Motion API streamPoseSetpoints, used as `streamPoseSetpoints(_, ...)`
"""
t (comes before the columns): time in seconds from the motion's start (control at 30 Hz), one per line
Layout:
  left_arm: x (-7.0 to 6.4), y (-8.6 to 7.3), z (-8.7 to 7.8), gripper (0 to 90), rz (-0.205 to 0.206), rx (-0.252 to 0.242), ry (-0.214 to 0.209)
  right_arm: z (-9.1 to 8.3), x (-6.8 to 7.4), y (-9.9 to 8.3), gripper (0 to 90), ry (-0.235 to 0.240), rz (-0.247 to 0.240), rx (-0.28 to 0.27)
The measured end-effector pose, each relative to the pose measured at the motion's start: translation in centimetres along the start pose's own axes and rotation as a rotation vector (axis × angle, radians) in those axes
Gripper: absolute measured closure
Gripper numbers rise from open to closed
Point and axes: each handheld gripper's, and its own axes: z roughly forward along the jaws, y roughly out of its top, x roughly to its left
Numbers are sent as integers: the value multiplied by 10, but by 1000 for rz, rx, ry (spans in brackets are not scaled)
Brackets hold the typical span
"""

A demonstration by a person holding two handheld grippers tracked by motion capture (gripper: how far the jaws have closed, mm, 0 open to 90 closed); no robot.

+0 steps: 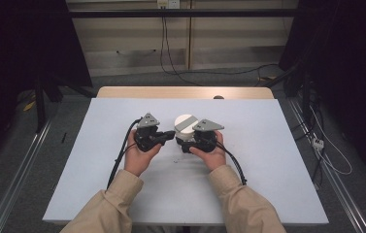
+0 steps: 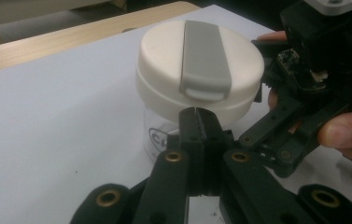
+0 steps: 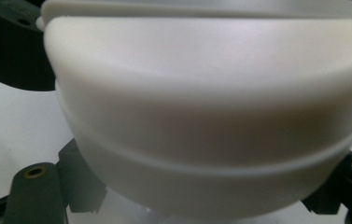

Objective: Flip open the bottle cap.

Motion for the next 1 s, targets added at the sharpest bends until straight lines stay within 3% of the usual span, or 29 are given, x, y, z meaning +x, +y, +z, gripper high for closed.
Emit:
streamPoseSetpoints(0.8,-5,23,2,900,-9,-43,-5,0,0,0,186,2,0,-3)
streamPoseSetpoints(1.0,-5,28,3,900,-6,-42,20,0,0,0,186,2,-1,-3)
